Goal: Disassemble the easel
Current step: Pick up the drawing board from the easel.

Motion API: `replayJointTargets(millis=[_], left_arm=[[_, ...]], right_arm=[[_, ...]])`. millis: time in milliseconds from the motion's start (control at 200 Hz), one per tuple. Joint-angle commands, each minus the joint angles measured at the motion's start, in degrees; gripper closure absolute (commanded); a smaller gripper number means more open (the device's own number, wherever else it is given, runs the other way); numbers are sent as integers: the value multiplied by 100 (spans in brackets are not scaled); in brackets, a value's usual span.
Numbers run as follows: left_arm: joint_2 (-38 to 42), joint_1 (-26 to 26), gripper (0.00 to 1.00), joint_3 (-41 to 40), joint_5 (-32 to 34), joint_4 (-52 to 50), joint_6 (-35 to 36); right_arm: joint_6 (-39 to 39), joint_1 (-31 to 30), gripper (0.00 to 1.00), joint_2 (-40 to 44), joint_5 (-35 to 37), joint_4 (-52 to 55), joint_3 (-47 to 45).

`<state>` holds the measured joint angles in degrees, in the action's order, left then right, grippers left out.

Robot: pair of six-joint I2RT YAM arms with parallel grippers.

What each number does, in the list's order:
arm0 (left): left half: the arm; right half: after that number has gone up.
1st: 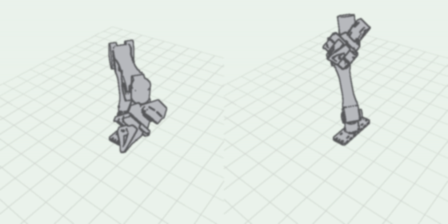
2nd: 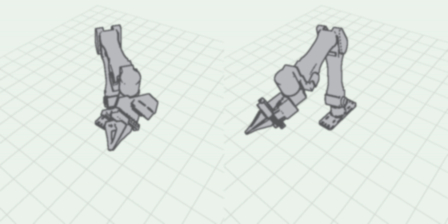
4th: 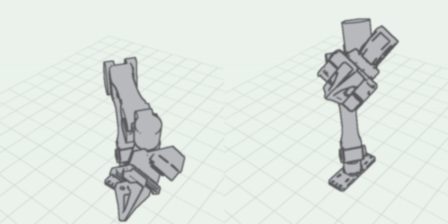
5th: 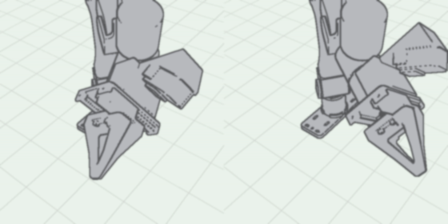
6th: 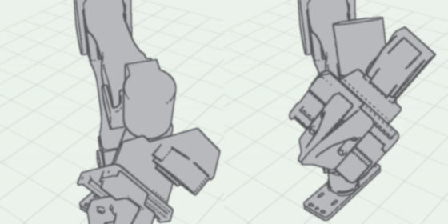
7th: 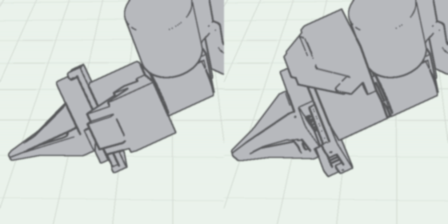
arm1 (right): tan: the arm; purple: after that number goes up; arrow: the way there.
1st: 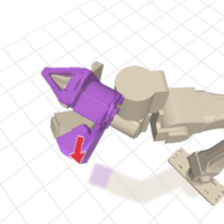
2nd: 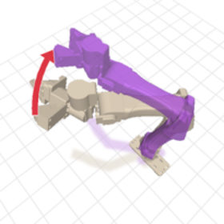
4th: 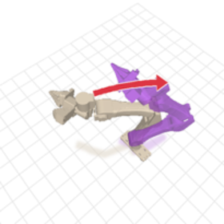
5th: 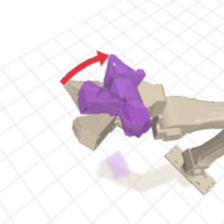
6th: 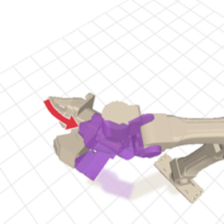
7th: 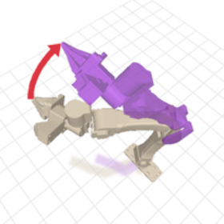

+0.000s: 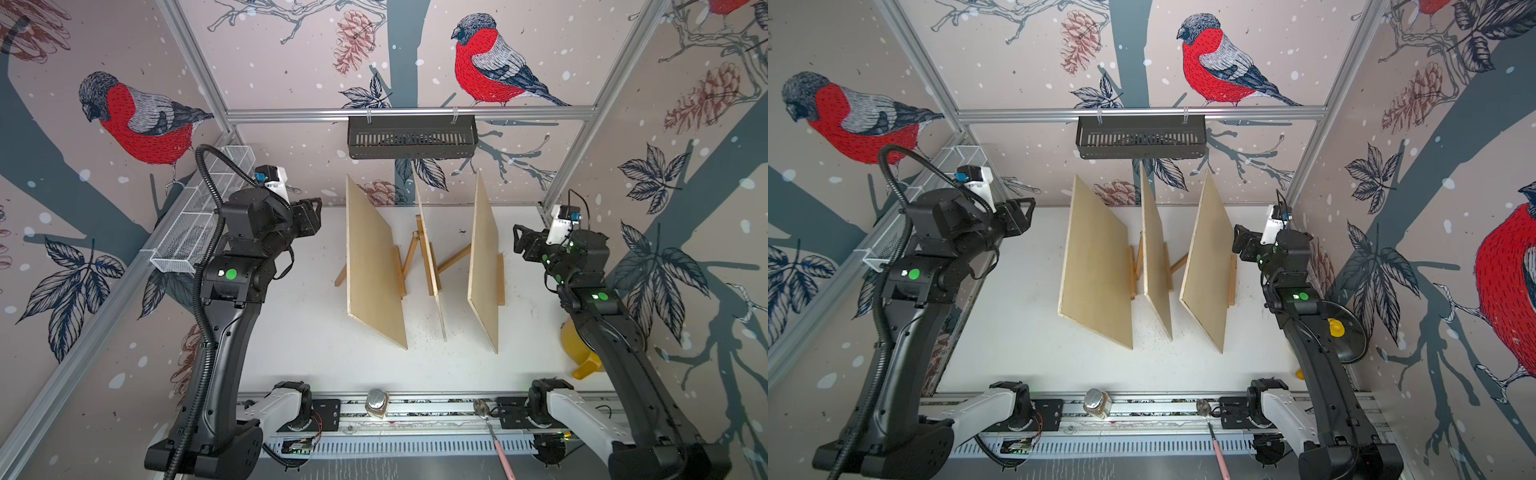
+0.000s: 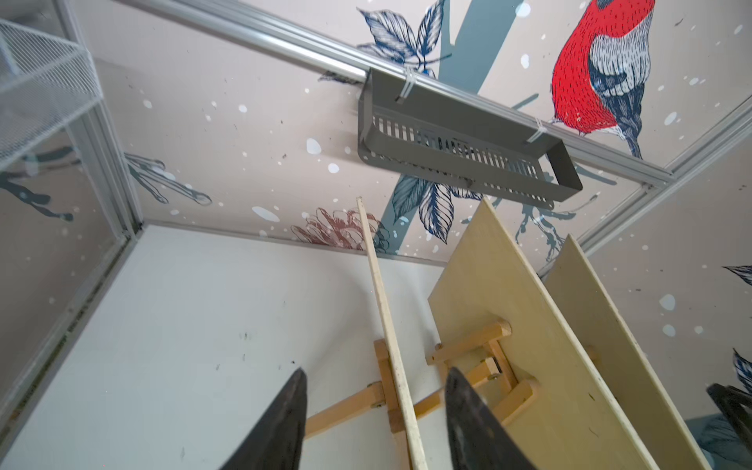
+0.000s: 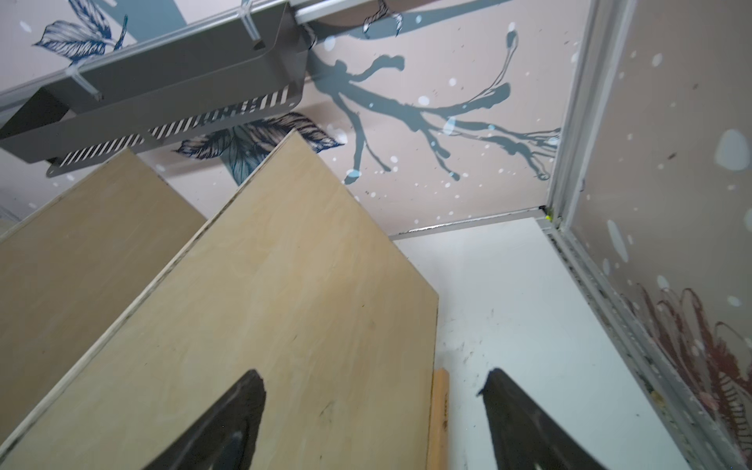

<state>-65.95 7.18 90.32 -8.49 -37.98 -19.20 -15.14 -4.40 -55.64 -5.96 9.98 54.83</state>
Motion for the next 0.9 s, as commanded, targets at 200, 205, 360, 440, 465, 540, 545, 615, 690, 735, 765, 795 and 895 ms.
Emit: replayJointTargets(millis=[200, 205, 360, 440, 465, 540, 545, 615, 690, 735, 765, 795, 895], left_arm=[[-623, 894, 48, 141, 28, -925, -219], [-631, 910, 47, 147, 25, -928, -217], [-845, 1032, 41, 334, 293, -1073, -255], [-1004, 1031, 44, 450, 467, -1277, -224], [-1048, 1031, 46, 477, 494, -1340, -209], [-1193, 1031, 51, 552, 521, -1471, -210], [-1197, 1031, 51, 550, 514, -1469, -213], [-1291, 1044, 52, 557, 481, -1458, -241], [-1390, 1049, 54, 606, 486, -1491, -257], [-1450, 1053, 55, 648, 489, -1501, -254], [-1487, 1053, 55, 668, 474, -1516, -256], [-1527, 1062, 56, 688, 456, -1512, -251], [-1652, 1071, 62, 741, 356, -1512, -226]], right_arm=[[110, -447, 13, -227, -87, 504, 278], [108, -460, 13, -223, -84, 504, 281], [116, -553, 12, -227, -87, 532, 314], [125, -557, 12, -220, -84, 547, 285], [136, -561, 12, -219, -85, 543, 283], [133, -562, 12, -218, -90, 534, 266], [129, -562, 12, -219, -90, 533, 266], [110, -562, 12, -227, -73, 489, 248], [81, -562, 12, -236, -108, 469, 248], [74, -569, 12, -246, -120, 446, 239], [68, -570, 12, -252, -125, 439, 239], [67, -577, 12, -255, -134, 427, 230], [60, -582, 12, -262, -134, 389, 195]])
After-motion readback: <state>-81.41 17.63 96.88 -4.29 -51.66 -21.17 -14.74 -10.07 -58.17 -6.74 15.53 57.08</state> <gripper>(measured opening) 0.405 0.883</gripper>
